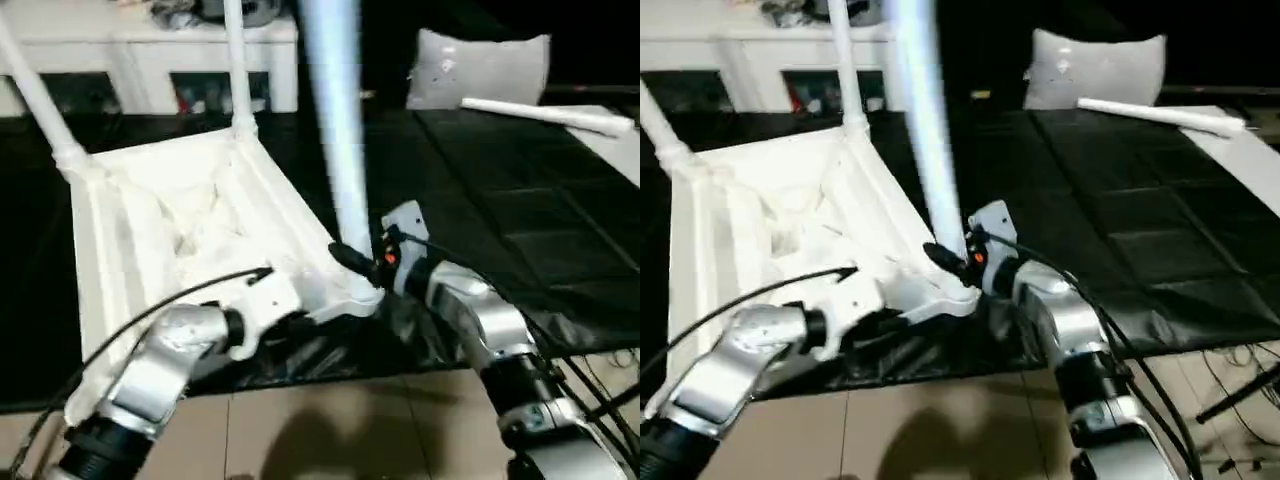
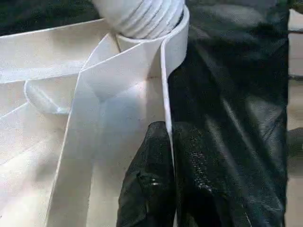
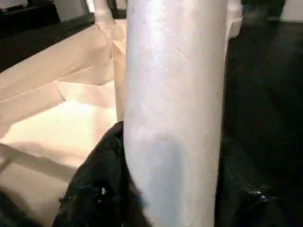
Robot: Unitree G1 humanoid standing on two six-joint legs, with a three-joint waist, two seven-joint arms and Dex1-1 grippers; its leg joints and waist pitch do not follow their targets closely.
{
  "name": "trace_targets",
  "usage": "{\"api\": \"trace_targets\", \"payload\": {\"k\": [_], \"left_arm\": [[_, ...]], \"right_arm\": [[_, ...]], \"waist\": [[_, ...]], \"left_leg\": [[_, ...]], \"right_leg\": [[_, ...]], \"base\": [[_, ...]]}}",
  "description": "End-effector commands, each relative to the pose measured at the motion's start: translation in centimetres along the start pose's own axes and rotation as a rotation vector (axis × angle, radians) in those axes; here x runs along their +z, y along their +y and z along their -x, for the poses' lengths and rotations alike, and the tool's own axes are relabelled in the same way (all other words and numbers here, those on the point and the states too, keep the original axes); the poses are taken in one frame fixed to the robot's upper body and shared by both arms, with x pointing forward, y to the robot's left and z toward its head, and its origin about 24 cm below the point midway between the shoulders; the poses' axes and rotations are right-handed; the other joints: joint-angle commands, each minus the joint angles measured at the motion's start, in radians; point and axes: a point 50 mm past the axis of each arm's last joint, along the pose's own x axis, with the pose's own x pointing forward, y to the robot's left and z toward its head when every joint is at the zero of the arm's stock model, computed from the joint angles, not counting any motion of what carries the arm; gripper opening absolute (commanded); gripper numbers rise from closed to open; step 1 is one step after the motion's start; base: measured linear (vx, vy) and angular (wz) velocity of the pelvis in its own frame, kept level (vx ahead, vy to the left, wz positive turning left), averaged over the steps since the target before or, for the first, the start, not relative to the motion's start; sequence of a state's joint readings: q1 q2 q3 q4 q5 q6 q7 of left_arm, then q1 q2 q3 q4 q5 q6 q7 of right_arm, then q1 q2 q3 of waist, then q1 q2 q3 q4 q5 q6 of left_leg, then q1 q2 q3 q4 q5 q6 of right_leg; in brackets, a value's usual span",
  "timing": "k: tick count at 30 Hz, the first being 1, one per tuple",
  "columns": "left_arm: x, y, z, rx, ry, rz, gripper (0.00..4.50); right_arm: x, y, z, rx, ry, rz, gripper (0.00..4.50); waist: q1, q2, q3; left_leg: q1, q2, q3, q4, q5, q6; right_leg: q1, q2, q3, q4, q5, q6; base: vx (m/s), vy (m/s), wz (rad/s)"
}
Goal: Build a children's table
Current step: Insert table leg to table base
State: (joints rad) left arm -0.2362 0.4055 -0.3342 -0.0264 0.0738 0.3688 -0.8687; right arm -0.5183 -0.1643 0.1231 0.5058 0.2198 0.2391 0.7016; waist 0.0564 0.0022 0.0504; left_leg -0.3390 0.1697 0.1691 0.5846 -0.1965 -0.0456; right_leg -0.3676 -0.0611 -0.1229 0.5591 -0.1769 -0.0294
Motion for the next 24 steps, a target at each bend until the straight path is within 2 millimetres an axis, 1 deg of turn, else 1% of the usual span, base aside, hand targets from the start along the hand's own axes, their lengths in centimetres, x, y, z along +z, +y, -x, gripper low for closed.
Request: {"api": "trace_targets", "payload": {"k": [1,2,3,4,5,6,7,8,9,10,11,12,13,14,15,16,17,18,19,20,21,22,23,24], "left_arm": [[1.3,-0.7,-0.5,-0.052,-0.030,-0.054,0.00],[1.2,-0.4,-0.5,-0.039,-0.012,-0.060,0.00],[1.0,-0.2,-0.5,-0.031,-0.001,-0.061,0.00],[1.0,-0.2,-0.5,-0.030,0.000,-0.061,0.00],[0.8,0.1,-0.4,-0.011,0.020,-0.062,0.00],[0.6,0.2,-0.4,-0.001,0.030,-0.066,0.00],[0.6,0.2,-0.4,-0.001,0.030,-0.066,0.00],[0.4,0.5,-0.2,0.012,0.047,-0.081,0.00],[0.3,0.8,-0.2,0.019,0.054,-0.097,0.00],[0.2,0.9,-0.1,0.024,0.058,-0.109,0.00],[0.1,1.2,-0.1,0.034,0.063,-0.122,0.00],[0.0,1.5,0.0,0.040,0.066,-0.129,0.00],[-0.2,2.2,0.1,0.056,0.079,-0.160,0.00],[-0.2,2.5,0.2,0.060,0.083,-0.169,0.00],[-0.3,2.9,0.3,0.068,0.093,-0.184,0.00],[-0.4,3.4,0.5,0.076,0.097,-0.202,0.00],[-0.4,3.6,0.6,0.078,0.097,-0.206,0.00],[-0.2,4.3,0.8,0.096,0.073,-0.214,0.00],[0.0,4.6,0.8,0.108,0.056,-0.210,0.00],[0.2,4.9,1.0,0.121,0.038,-0.204,0.00],[0.4,5.2,1.1,0.131,0.018,-0.201,0.00],[0.5,5.4,1.1,0.135,0.008,-0.200,0.00],[0.6,5.6,1.2,0.134,-0.005,-0.205,0.00],[0.6,5.6,1.3,0.124,-0.012,-0.203,0.28]], "right_arm": [[-2.9,-0.1,0.4,-0.020,0.140,-0.042,1.89],[-3.0,0.0,0.4,-0.011,0.143,-0.030,1.89],[-3.0,0.1,0.4,-0.007,0.142,-0.029,1.89],[-3.0,0.1,0.4,-0.007,0.141,-0.029,1.89],[-2.7,0.1,0.4,-0.010,0.104,-0.047,1.89],[-2.5,0.1,0.4,-0.010,0.086,-0.051,1.89],[-2.5,0.1,0.4,-0.010,0.086,-0.051,1.89],[-1.9,0.2,0.6,-0.004,0.033,-0.056,1.89],[-1.6,0.1,0.7,-0.001,0.002,-0.061,1.89],[-1.4,0.1,0.8,0.000,-0.018,-0.065,1.89],[-1.0,0.0,1.1,0.000,-0.048,-0.070,1.89],[-0.8,0.0,1.2,-0.001,-0.068,-0.072,1.89],[-0.2,-0.2,1.6,-0.008,-0.125,-0.086,1.89],[0.0,-0.2,1.8,-0.010,-0.142,-0.090,1.89],[0.3,-0.3,2.0,-0.014,-0.173,-0.100,1.89],[0.8,-0.3,2.3,-0.016,-0.208,-0.103,1.89],[0.9,-0.3,2.3,-0.017,-0.216,-0.103,1.89],[1.5,-0.4,2.7,-0.029,-0.263,-0.103,1.89],[1.8,-0.4,2.9,-0.037,-0.285,-0.103,1.89],[2.1,-0.5,3.0,-0.049,-0.308,-0.104,1.89],[2.5,-0.6,3.3,-0.065,-0.330,-0.104,1.89],[2.7,-0.7,3.4,-0.074,-0.342,-0.104,1.89],[2.9,-0.7,3.5,-0.085,-0.353,-0.105,1.89],[3.0,-0.7,3.5,-0.092,-0.360,-0.104,1.89]], "waist": [[0.006,0.018,-0.037],[0.008,0.021,-0.038],[0.010,0.018,-0.039],[0.011,0.016,-0.040],[0.014,0.018,-0.040],[0.014,0.019,-0.040],[0.016,0.017,-0.040],[0.018,0.017,-0.039],[0.020,0.010,-0.040],[0.025,0.014,-0.040],[0.030,0.014,-0.041],[0.032,0.014,-0.041],[0.035,0.007,-0.042],[0.039,0.010,-0.042],[0.039,0.010,-0.045],[0.040,0.018,-0.045],[0.037,0.014,-0.049],[0.037,0.022,-0.051],[0.036,0.018,-0.057],[0.037,0.022,-0.066],[0.037,0.021,-0.068],[0.037,0.018,-0.071],[0.036,0.019,-0.073],[0.037,0.016,-0.074]], "left_leg": [[0.012,0.076,-0.046,-0.096,-0.469,-0.023],[0.010,0.078,-0.045,-0.098,-0.456,-0.024],[0.006,0.079,-0.043,-0.099,-0.431,-0.025],[0.005,0.079,-0.043,-0.099,-0.420,-0.024],[0.005,0.077,-0.039,-0.097,-0.393,-0.020],[0.005,0.077,-0.038,-0.096,-0.388,-0.019],[0.007,0.077,-0.037,-0.096,-0.384,-0.016],[0.007,0.077,-0.037,-0.096,-0.384,-0.014],[0.008,0.076,-0.036,-0.096,-0.377,-0.010],[0.010,0.076,-0.036,-0.096,-0.368,-0.006],[0.011,0.077,-0.035,-0.096,-0.359,-0.003],[0.012,0.078,-0.035,-0.097,-0.357,-0.006],[0.011,0.078,-0.034,-0.097,-0.341,-0.001],[0.013,0.077,-0.032,-0.096,-0.336,0.002],[0.011,0.079,-0.032,-0.097,-0.317,-0.002],[0.008,0.080,-0.034,-0.098,-0.308,-0.003],[0.006,0.080,-0.034,-0.098,-0.302,-0.007],[0.004,0.080,-0.036,-0.098,-0.289,-0.010],[0.004,0.081,-0.032,-0.093,-0.255,-0.009],[-0.005,0.079,-0.032,-0.087,-0.185,0.000],[-0.007,0.078,-0.029,-0.082,-0.152,0.009],[-0.013,0.075,-0.027,-0.075,-0.091,0.027],[-0.019,0.070,-0.025,-0.068,-0.051,0.047],[-0.021,0.068,-0.024,-0.065,-0.037,0.055]], "right_leg": [[0.004,-0.113,0.075,-0.091,-0.534,-0.088],[0.006,-0.112,0.078,-0.088,-0.507,-0.095],[0.011,-0.112,0.079,-0.082,-0.462,-0.110],[0.013,-0.113,0.080,-0.079,-0.445,-0.117],[0.015,-0.115,0.082,-0.076,-0.423,-0.132],[0.016,-0.114,0.083,-0.077,-0.423,-0.133],[0.017,-0.116,0.083,-0.079,-0.436,-0.130],[0.017,-0.116,0.082,-0.080,-0.447,-0.128],[0.018,-0.116,0.082,-0.083,-0.465,-0.120],[0.016,-0.116,0.082,-0.084,-0.474,-0.113],[0.016,-0.115,0.082,-0.085,-0.473,-0.107],[0.017,-0.114,0.082,-0.083,-0.464,-0.110],[0.018,-0.114,0.082,-0.082,-0.456,-0.110],[0.015,-0.113,0.084,-0.085,-0.455,-0.104],[0.018,-0.114,0.084,-0.078,-0.422,-0.110],[0.020,-0.112,0.083,-0.075,-0.395,-0.112],[0.024,-0.113,0.082,-0.070,-0.371,-0.113],[0.026,-0.113,0.082,-0.066,-0.343,-0.120],[0.027,-0.114,0.083,-0.059,-0.277,-0.136],[0.035,-0.113,0.084,-0.042,-0.178,-0.156],[0.033,-0.111,0.084,-0.038,-0.128,-0.167],[0.035,-0.111,0.083,-0.026,-0.043,-0.186],[0.036,-0.110,0.083,-0.018,0.021,-0.201],[0.037,-0.111,0.083,-0.015,0.045,-0.207]], "base": [[0.055,0.000,0.06],[0.000,0.000,0.00],[0.000,0.000,0.00],[0.000,0.000,0.00],[0.000,0.000,0.00],[0.000,0.000,0.00],[0.000,0.000,0.00],[0.000,0.000,0.00],[0.000,0.000,0.00],[0.000,0.000,0.00],[0.000,0.000,0.00],[0.000,0.000,0.00],[0.000,0.000,0.00],[0.000,0.000,0.00],[0.000,0.000,0.00],[0.000,0.000,0.00],[0.000,0.000,0.00],[0.000,0.000,0.00],[0.000,0.000,0.00],[0.000,0.000,0.00],[0.000,0.000,0.00],[0.000,0.000,0.00],[0.000,0.000,0.00],[0.000,0.000,0.00]]}}
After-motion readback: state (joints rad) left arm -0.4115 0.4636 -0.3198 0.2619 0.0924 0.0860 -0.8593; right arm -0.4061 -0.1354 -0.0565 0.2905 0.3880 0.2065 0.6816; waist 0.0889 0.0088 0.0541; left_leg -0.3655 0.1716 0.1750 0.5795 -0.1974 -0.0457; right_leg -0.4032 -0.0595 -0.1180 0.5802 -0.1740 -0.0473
